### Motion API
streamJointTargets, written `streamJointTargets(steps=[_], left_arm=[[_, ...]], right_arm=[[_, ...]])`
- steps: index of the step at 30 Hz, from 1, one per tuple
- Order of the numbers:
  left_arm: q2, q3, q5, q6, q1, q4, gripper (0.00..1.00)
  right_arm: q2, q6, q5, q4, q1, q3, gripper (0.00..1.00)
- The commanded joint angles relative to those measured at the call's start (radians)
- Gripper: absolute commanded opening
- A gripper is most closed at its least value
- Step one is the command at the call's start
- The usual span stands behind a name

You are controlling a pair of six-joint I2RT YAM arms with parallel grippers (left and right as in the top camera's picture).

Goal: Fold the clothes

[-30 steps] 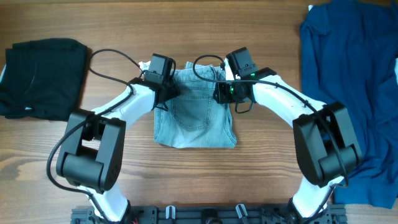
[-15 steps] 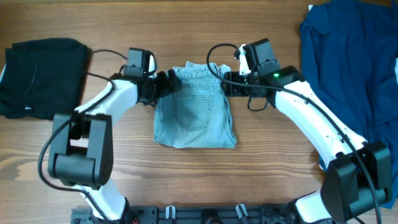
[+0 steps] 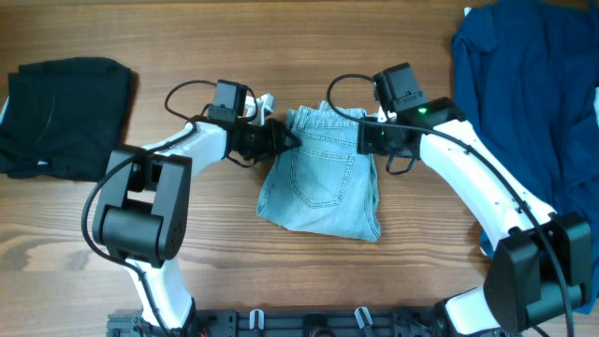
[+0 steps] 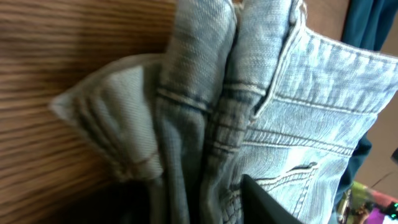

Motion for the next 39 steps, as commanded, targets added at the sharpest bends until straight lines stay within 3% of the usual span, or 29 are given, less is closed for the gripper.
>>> streamJointTargets(steps=[1,7,9,12,14,16,19,22,24,27,34,39], left_arm=[[-0.028,0.005,-0.020,0.022,-0.047,-0.002,0.59],[-0.024,0.005,-0.067,0.023,-0.122,0.011,0.64],[-0.024,0.005,-0.067,0.027,-0.145,0.030,0.62],[-0.024,0.005,-0.067,0.048,-0.175,0.056,0.55],[-0.024,0.005,-0.067,0.049,-0.181,0.060,0.47],[-0.024,0.005,-0.067,0.097,-0.180,0.062,0.04],[-0.034,0.006,-0.070,0.097,-0.133,0.064,0.04],[-0.101,0.029,-0.144,0.097,0.005,0.074,0.04],[-0.172,0.070,-0.146,0.096,0.128,0.074,0.04],[-0.266,0.157,-0.224,0.097,0.333,0.074,0.04],[-0.294,0.261,-0.333,0.097,0.782,0.083,0.04],[-0.209,0.261,-0.332,0.096,0.953,0.039,0.05]], right_arm=[[0.042,0.091,0.080,0.002,-0.019,-0.041,0.55],[0.254,-0.025,-0.089,0.196,-0.019,-0.051,0.51],[0.283,-0.133,-0.244,0.272,-0.019,-0.051,0.50],[0.286,-0.152,-0.265,0.298,-0.019,-0.051,0.50],[0.286,-0.162,-0.276,0.295,-0.019,-0.051,0.50],[0.284,-0.157,-0.267,0.288,-0.019,-0.050,0.50],[0.208,-0.098,-0.158,0.163,-0.043,0.016,0.57],[0.014,-0.111,-0.077,0.007,-0.105,0.138,0.66],[-0.123,-0.136,-0.068,-0.010,-0.140,0.151,0.80],[-0.214,-0.161,-0.067,-0.045,-0.168,0.151,0.81],[-0.200,-0.158,-0.069,-0.111,-0.168,0.147,0.80],[-0.200,-0.158,-0.091,-0.127,-0.168,0.147,0.79]])
